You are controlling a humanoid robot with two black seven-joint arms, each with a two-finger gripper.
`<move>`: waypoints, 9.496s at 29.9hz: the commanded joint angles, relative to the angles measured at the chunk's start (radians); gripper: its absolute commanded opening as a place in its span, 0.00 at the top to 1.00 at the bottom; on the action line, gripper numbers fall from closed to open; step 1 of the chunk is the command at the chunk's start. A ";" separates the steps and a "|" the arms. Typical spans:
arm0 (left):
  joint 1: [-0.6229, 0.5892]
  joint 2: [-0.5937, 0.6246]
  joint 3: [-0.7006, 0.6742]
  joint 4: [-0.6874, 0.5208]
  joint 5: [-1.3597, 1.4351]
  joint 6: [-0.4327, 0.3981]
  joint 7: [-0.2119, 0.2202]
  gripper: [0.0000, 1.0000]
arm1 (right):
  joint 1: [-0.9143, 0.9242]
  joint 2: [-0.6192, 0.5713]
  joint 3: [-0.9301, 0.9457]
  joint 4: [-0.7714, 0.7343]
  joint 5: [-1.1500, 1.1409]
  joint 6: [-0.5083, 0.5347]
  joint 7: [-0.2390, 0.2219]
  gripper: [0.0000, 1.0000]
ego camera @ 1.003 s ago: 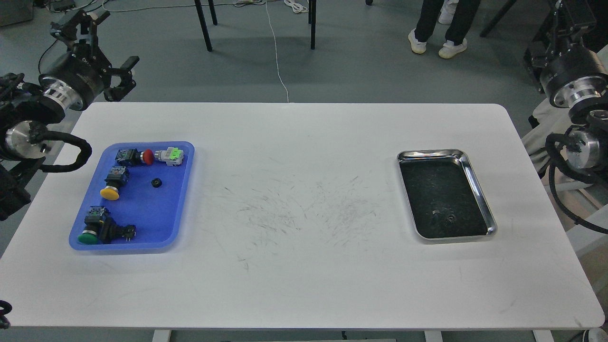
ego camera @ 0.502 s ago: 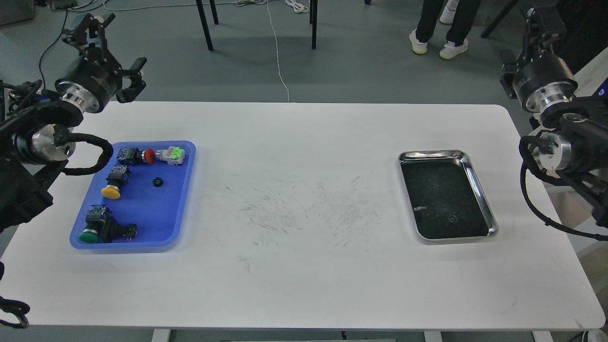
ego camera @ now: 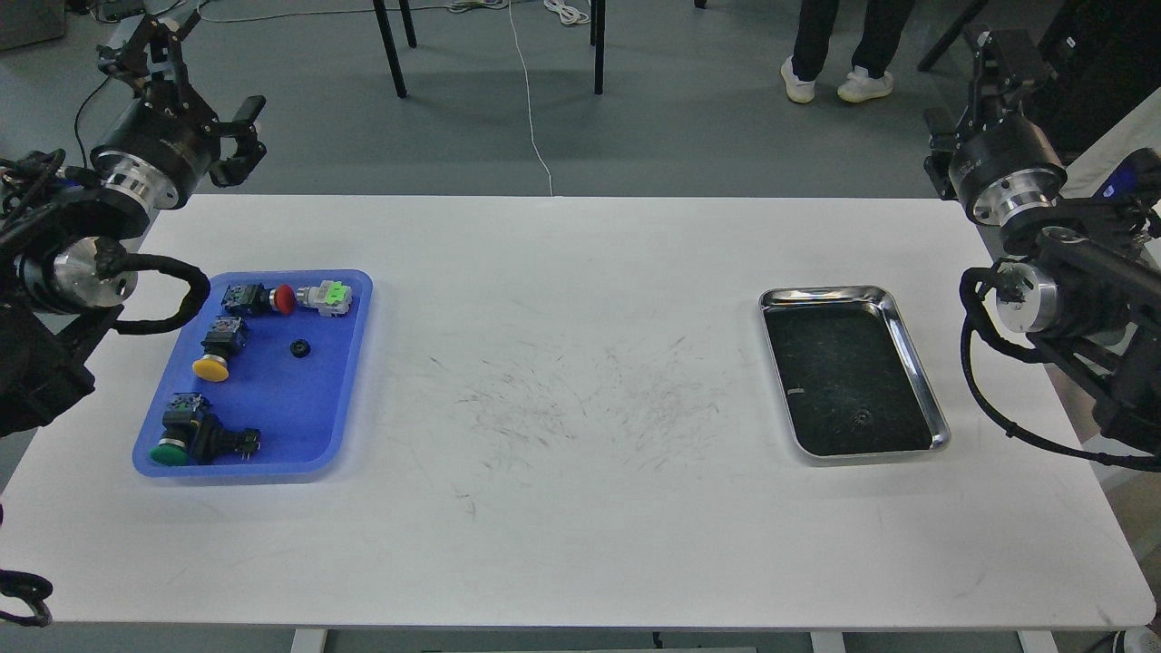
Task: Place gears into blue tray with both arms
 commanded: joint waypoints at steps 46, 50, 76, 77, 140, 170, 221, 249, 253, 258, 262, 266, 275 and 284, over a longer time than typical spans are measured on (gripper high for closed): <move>-0.047 -0.068 0.084 0.200 0.016 0.067 0.041 0.02 | 0.450 -0.352 -0.706 0.279 -0.049 0.124 -0.099 0.01; -0.044 -0.068 0.070 0.195 0.007 0.073 0.014 0.02 | 0.393 -0.359 -0.620 0.335 -0.050 0.114 -0.094 0.03; -0.068 -0.076 0.229 0.112 0.064 0.067 0.074 0.01 | 0.547 -0.296 -1.129 0.370 -0.872 0.120 -0.137 0.03; -0.070 -0.076 0.231 0.112 0.064 0.064 0.072 0.01 | 0.547 -0.296 -1.146 0.367 -0.900 0.118 -0.128 0.03; -0.004 -0.188 -0.027 0.195 -0.088 0.011 0.089 0.01 | 0.413 0.035 -1.362 0.029 -1.222 0.107 -0.016 0.44; -0.004 -0.188 -0.017 0.213 -0.087 0.012 0.089 0.01 | 0.436 0.026 -1.346 -0.014 -1.216 0.115 0.041 0.99; -0.016 -0.082 -0.011 0.201 -0.084 0.006 0.097 0.01 | 0.286 0.583 -0.781 -0.219 -1.463 -0.222 0.054 0.99; -0.015 -0.022 -0.013 0.184 -0.084 0.003 0.097 0.01 | 0.194 0.586 -0.885 -0.376 -1.548 -0.222 0.062 0.99; -0.015 -0.019 -0.013 0.180 -0.084 0.003 0.097 0.01 | 0.186 0.586 -0.885 -0.371 -1.560 -0.222 0.064 0.99; -0.015 -0.013 -0.011 0.180 -0.084 0.003 0.097 0.01 | 0.175 0.586 -0.885 -0.373 -1.565 -0.222 0.065 0.99; -0.015 -0.011 -0.013 0.180 -0.084 0.003 0.097 0.01 | 0.162 0.586 -0.884 -0.374 -1.565 -0.222 0.064 0.99; -0.015 -0.005 -0.011 0.180 -0.084 0.003 0.097 0.01 | 0.163 0.586 -0.881 -0.382 -1.563 -0.222 0.062 0.99; -0.015 0.004 -0.010 0.178 -0.084 0.003 0.097 0.01 | 0.108 0.586 -0.772 -0.383 -1.548 -0.222 0.057 0.99; -0.019 0.038 0.024 0.175 -0.084 0.003 0.097 0.01 | 0.093 0.586 -0.735 -0.379 -1.565 -0.222 0.062 0.99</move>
